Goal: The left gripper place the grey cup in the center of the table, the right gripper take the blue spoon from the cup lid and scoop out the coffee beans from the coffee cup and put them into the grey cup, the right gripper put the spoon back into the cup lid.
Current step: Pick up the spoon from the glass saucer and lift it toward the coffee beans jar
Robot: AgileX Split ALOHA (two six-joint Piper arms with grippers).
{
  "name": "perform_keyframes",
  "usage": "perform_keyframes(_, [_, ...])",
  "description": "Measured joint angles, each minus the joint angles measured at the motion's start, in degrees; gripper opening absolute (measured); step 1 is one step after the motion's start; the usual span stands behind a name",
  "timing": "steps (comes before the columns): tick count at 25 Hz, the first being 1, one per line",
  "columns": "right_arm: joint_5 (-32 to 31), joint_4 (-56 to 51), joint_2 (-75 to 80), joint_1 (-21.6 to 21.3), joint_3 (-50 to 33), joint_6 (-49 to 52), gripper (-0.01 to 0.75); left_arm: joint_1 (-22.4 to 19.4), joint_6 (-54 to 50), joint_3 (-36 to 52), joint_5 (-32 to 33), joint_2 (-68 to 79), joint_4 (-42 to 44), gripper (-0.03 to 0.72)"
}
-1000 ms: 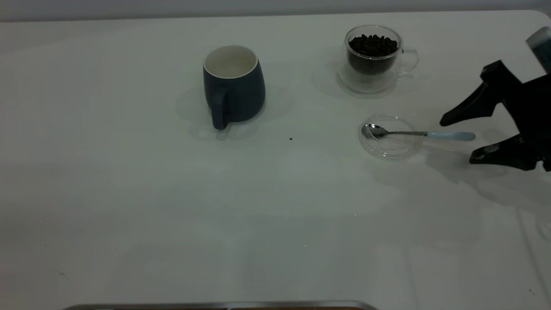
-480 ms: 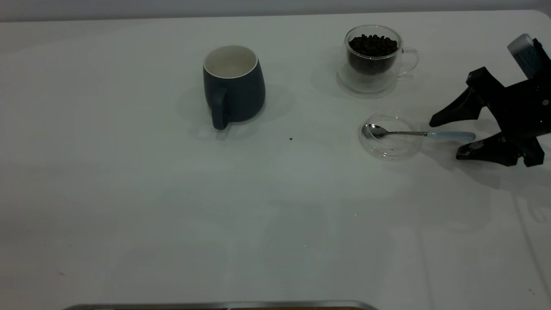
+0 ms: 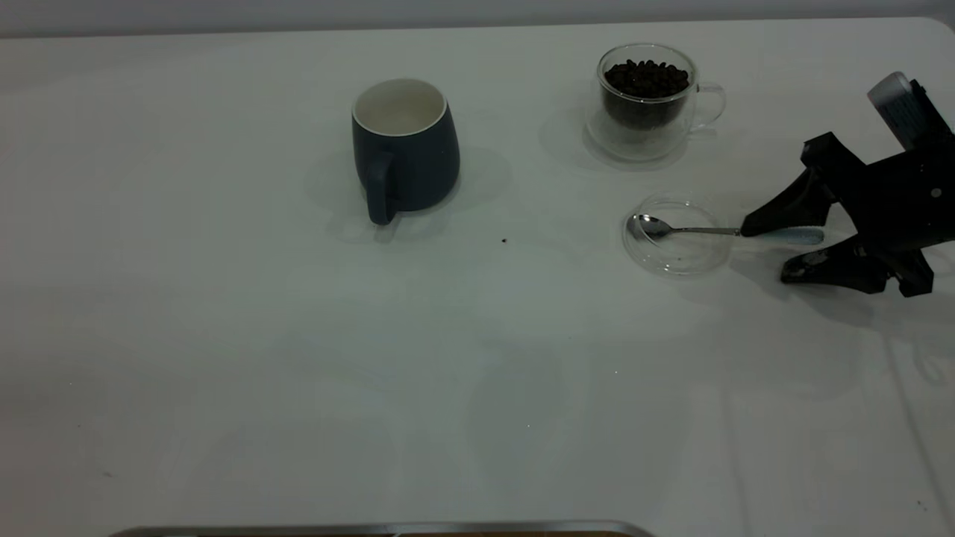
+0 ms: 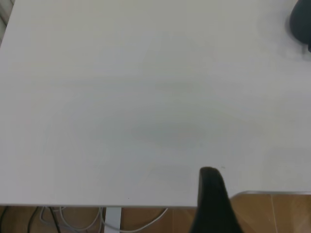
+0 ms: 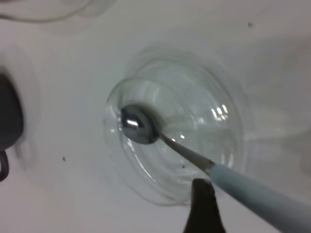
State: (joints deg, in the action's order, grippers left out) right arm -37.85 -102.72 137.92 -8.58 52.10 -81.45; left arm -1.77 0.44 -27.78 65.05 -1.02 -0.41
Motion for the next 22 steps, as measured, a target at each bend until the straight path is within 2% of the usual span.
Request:
perform_keyframes(8, [-2.30, 0.00, 0.00, 0.00, 1.10, -0.69, 0.582, 0.00, 0.00, 0.00, 0.00, 0.00, 0.00, 0.567])
perform_keyframes(11, [-3.02, 0.00, 0.00, 0.00, 1.10, -0.22, 0.537, 0.00, 0.00, 0.00, 0.00, 0.00, 0.00, 0.567])
perform_keyframes(14, [-3.31, 0.00, 0.00, 0.00, 1.10, -0.18, 0.438, 0.00, -0.44, 0.00, 0.00, 0.00, 0.00, 0.567])
perform_keyframes(17, [-3.31, 0.00, 0.00, 0.00, 1.10, -0.18, 0.308, 0.00, -0.09, 0.00, 0.00, 0.00, 0.00, 0.567])
perform_keyframes(22, [-6.83, 0.06, -0.18, -0.07, 1.10, -0.07, 0.173, 0.00, -0.09, 0.00, 0.00, 0.00, 0.00, 0.567])
